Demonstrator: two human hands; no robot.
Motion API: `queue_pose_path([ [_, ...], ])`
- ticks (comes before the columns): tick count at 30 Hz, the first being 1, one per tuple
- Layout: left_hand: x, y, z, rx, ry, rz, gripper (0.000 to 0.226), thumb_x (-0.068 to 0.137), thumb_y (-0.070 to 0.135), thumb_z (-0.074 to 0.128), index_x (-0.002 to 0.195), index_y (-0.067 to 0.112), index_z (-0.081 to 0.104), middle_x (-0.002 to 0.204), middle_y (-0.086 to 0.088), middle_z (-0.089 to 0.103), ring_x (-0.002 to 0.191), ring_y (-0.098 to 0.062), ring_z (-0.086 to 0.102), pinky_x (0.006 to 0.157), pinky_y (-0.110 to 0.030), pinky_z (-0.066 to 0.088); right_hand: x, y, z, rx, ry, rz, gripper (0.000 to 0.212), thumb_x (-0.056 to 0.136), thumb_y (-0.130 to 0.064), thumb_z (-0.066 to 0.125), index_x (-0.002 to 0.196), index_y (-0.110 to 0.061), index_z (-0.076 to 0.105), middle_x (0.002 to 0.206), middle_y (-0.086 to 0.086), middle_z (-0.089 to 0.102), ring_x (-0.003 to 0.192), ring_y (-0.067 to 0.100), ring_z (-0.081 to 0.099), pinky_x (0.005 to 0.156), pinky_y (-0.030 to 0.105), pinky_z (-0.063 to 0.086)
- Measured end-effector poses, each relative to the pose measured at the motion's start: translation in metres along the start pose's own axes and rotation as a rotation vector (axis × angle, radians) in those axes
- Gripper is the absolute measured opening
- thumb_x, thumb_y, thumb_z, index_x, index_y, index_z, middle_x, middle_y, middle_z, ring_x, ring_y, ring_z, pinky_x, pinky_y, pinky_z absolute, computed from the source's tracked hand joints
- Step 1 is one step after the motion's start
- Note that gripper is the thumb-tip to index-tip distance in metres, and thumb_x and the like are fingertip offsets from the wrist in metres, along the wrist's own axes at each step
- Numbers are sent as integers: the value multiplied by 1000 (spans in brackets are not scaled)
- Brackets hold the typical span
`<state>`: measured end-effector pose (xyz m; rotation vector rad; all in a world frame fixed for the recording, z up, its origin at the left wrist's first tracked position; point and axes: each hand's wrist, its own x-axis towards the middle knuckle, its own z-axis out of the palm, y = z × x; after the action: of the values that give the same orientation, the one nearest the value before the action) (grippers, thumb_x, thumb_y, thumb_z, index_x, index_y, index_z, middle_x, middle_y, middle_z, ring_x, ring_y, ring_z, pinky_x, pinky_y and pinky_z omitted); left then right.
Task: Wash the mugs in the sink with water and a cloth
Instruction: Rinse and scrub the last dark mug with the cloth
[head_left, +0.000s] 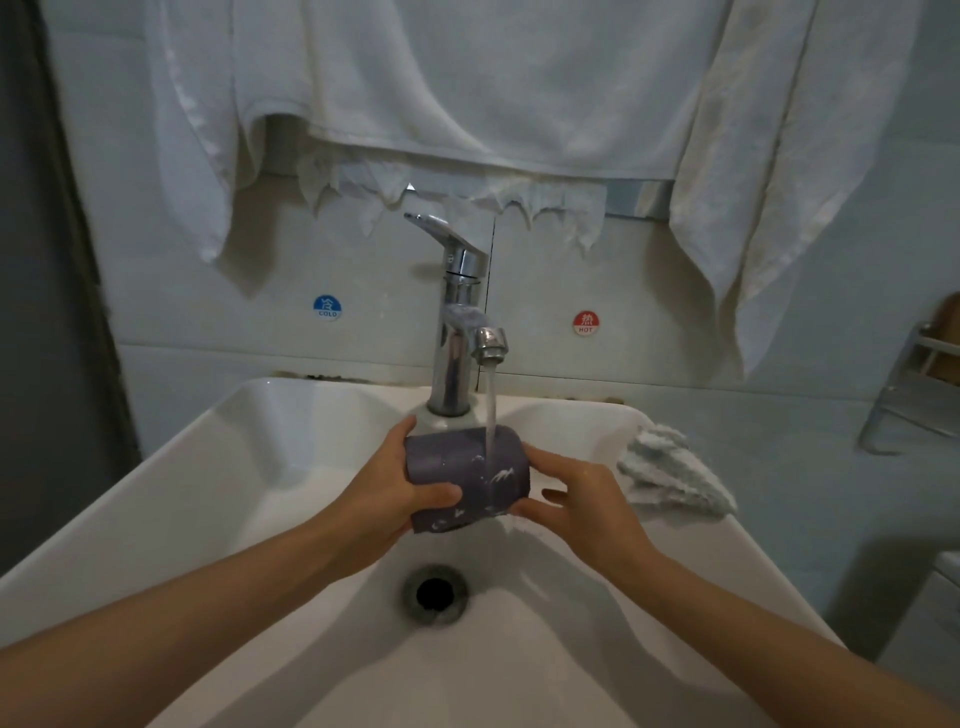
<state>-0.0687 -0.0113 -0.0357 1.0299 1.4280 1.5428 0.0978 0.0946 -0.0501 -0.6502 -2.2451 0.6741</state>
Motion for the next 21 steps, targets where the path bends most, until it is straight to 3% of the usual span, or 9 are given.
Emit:
queue_pose_path([
  [3, 1, 0, -1, 26, 27, 4, 97, 74, -7, 69, 147, 21, 13, 133, -10, 41, 116, -34, 51, 91, -46, 51, -1, -4, 4, -70, 18, -72, 55, 81, -20, 72, 129, -33, 49, 118, -22, 53, 107, -1, 52, 89, 9, 43],
  [5, 1, -1, 1, 65, 29, -1, 98, 74, -4, 70, 148, 21, 10, 135, -11, 41, 118, -34, 51, 93, -47, 50, -1, -4, 6, -181, 10, -118, 62, 81, -22, 71, 136, -26, 43, 128, -15, 52, 115, 3, 50, 92, 3, 32],
  [8, -5, 0, 5, 74, -15, 0, 83, 77, -5, 68, 139, 23, 21, 109, 1, 52, 98, -20, 59, 77, -30, 56, -2, -3, 7, -341, -119, -193, 71, 84, -21, 69, 145, -23, 32, 146, -6, 41, 131, 11, 41, 101, 2, 18],
  [10, -9, 3, 9, 73, -23, -4, 69, 79, -3, 66, 129, 25, 27, 96, 7, 52, 87, -12, 59, 67, -22, 54, -3, -2, 7, -375, -211, -221, 77, 82, -24, 71, 146, -22, 29, 148, -4, 37, 134, 13, 37, 109, 12, 24],
  [11, -8, 2, 9, 62, -17, -8, 71, 81, -1, 65, 135, 20, 26, 95, 6, 52, 87, -14, 60, 69, -23, 53, -4, -2, 7, -384, -250, -216, 82, 80, -28, 74, 146, -21, 27, 149, -4, 35, 134, 13, 36, 110, 17, 27],
  [14, -7, -1, 11, 80, -11, -22, 88, 82, 6, 66, 148, 16, 7, 108, 0, 53, 97, -18, 59, 83, -30, 52, -3, -4, 6, -361, -288, -152, 87, 71, -33, 79, 142, -21, 30, 143, -4, 39, 126, 10, 40, 100, 12, 29],
  [18, -9, -10, 12, 256, -141, -68, 112, 77, 3, 71, 147, 24, -14, 128, -3, 42, 112, -22, 55, 83, -30, 55, -1, 4, 5, -304, -302, -56, 85, 66, -30, 84, 137, -23, 37, 135, -4, 47, 118, 10, 48, 96, 12, 34],
  [21, -10, -18, 11, 376, -189, -67, 104, 80, -2, 66, 148, 22, -8, 132, -5, 41, 115, -22, 54, 88, -32, 54, -2, 7, 3, -322, -386, -3, 88, 67, -26, 83, 140, -20, 35, 138, -1, 46, 123, 14, 46, 101, 18, 34],
])
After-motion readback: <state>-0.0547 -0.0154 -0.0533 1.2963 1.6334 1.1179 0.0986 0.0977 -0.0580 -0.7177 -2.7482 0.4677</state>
